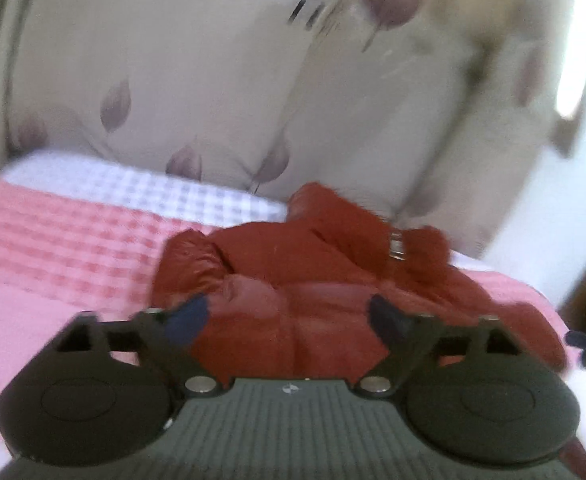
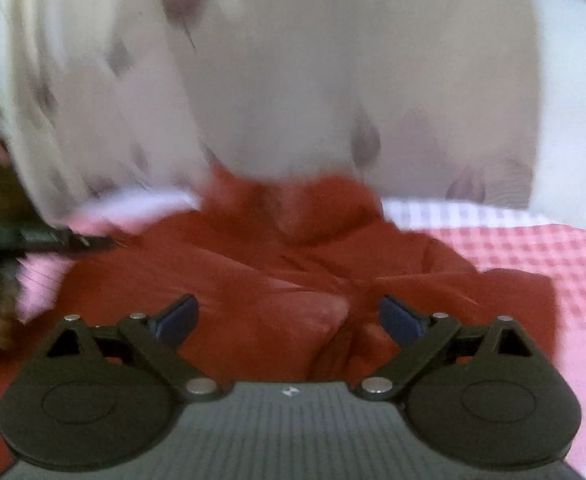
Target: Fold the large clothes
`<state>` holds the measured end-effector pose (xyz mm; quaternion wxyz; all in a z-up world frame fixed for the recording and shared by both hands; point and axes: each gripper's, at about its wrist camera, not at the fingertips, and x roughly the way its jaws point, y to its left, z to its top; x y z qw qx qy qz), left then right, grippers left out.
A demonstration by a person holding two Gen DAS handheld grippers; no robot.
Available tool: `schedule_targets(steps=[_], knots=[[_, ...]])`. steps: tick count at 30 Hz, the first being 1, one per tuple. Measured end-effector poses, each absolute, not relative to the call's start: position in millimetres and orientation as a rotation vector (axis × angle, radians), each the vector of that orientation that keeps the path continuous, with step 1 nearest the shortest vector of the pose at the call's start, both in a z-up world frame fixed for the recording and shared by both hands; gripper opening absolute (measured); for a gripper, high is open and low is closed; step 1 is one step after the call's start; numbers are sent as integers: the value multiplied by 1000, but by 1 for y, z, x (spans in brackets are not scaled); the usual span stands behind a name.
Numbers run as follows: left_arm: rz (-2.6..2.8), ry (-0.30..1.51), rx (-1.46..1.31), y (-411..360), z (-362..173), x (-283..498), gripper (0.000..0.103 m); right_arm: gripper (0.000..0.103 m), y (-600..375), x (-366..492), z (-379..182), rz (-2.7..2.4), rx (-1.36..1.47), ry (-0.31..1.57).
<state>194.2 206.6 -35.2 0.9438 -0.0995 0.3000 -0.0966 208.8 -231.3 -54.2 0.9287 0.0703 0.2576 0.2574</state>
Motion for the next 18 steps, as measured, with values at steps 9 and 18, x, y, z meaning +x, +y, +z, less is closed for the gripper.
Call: schedule_targets(steps=[9,18], knots=[[-244,660,-229,261,-27,0,103,103,-319,4,-89,460,261,624],[-300,810,-413,272,-65,-34,94,103,-323,-27,-126,488,540,695]])
